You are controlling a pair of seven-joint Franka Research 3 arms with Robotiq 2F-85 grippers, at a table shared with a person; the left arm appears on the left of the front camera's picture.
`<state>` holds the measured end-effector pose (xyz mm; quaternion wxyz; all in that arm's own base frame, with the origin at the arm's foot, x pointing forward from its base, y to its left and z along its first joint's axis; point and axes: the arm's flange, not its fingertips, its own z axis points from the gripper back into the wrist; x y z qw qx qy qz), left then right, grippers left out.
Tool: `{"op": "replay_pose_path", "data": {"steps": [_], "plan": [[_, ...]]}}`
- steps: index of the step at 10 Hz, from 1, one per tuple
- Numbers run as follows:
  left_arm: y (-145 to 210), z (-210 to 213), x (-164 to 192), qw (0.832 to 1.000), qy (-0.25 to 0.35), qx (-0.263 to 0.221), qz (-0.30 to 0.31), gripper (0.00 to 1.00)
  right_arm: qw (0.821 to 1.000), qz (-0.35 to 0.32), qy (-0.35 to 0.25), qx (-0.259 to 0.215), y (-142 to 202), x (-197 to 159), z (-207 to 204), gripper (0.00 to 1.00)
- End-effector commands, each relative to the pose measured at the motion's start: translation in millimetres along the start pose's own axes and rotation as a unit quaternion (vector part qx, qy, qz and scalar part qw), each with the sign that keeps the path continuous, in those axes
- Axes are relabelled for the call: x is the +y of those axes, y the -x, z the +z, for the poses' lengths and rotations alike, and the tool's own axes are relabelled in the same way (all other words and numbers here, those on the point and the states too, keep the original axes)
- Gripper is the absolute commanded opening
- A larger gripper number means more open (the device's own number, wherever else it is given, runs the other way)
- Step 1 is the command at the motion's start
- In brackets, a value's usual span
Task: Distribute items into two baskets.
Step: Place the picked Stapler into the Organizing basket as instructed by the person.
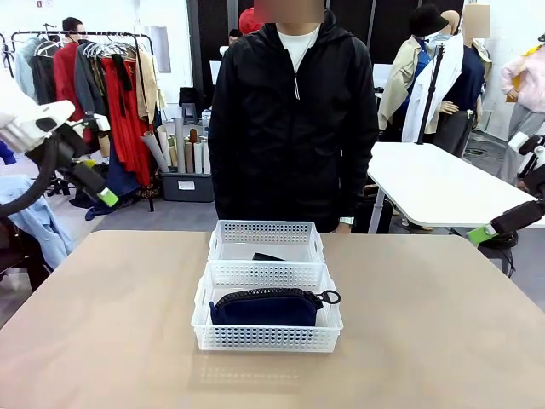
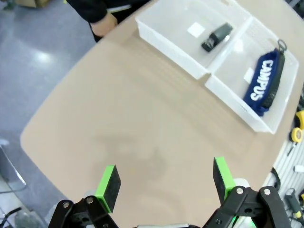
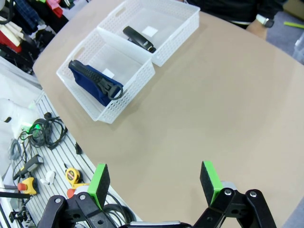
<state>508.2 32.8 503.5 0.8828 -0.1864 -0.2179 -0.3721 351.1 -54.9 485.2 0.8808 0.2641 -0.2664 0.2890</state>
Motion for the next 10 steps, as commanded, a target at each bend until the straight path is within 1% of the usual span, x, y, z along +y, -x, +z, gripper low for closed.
{"op": "replay_pose_path", "data": {"steps": [1, 3, 4, 5, 10], "plan": [[17.4, -7.8, -1.8, 1.0, 0.003, 0.013, -0.026, 1.0, 1.0, 0.001, -0.003, -0.001, -0.1, 0.4, 1.1, 1.0], [31.0, -6.1, -4.5, 1.0, -0.004, -0.008, -0.03, 1.0, 1.0, 0.001, -0.003, -0.001, -0.1, 0.4, 1.1, 1.0], [32.7, -5.7, -4.5, 0.999, 0.005, -0.016, -0.046, 1.0, 1.0, 0.001, -0.003, -0.001, -0.1, 0.4, 1.1, 1.0], [23.1, -11.7, 1.4, 1.0, 0.006, 0.01, -0.016, 1.0, 1.0, 0.001, -0.003, -0.001, -0.1, 0.4, 1.1, 1.0], [23.1, -11.7, 1.4, 1.0, 0.006, 0.01, -0.016, 1.0, 1.0, 0.001, -0.003, -0.001, -0.1, 0.4, 1.1, 1.0]]}}
